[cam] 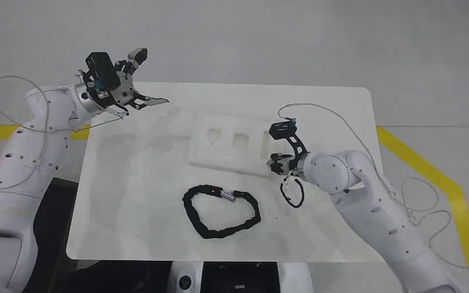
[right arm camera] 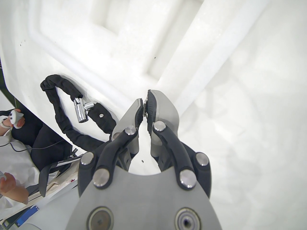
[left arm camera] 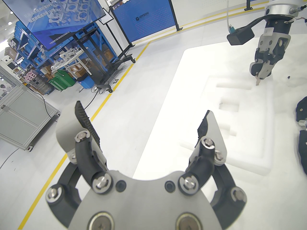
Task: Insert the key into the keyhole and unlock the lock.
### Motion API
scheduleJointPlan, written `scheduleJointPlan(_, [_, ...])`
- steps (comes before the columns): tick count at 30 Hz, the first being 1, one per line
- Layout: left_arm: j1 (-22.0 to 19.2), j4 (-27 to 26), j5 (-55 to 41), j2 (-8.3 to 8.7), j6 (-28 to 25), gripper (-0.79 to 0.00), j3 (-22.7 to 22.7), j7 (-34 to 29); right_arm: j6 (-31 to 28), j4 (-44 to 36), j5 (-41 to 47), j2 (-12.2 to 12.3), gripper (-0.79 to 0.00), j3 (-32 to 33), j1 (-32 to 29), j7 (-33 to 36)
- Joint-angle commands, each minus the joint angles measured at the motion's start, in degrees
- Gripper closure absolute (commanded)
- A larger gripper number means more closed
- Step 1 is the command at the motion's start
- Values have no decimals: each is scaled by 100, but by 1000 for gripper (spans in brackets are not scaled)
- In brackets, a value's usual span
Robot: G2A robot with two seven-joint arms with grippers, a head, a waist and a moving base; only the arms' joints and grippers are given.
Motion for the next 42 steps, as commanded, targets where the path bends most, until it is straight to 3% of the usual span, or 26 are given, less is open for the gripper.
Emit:
scheduleJointPlan(1, [0,0,0,0,0,-785,0,0,33,8,-13,-6,0,4,9,-1])
scheduleJointPlan(15, [0,0,0,0,0,-785,0,0,390,-334,-461,6,0,126,42,313])
scheduleJointPlan(21, [0,0,0,0,0,-785,0,0,311,-593,-227,56,0,512,-127,370])
scheduleJointPlan(27, [0,0,0,0,0,-785,0,0,-286,-689,599,147,0,1211,-582,268])
scheduleJointPlan(33, [0,0,0,0,0,-785,0,0,-1258,-655,1514,257,0,1971,-1199,160])
scheduleJointPlan(42, [0,0,0,0,0,-785,0,0,-2171,-646,2251,410,0,3001,-2031,91])
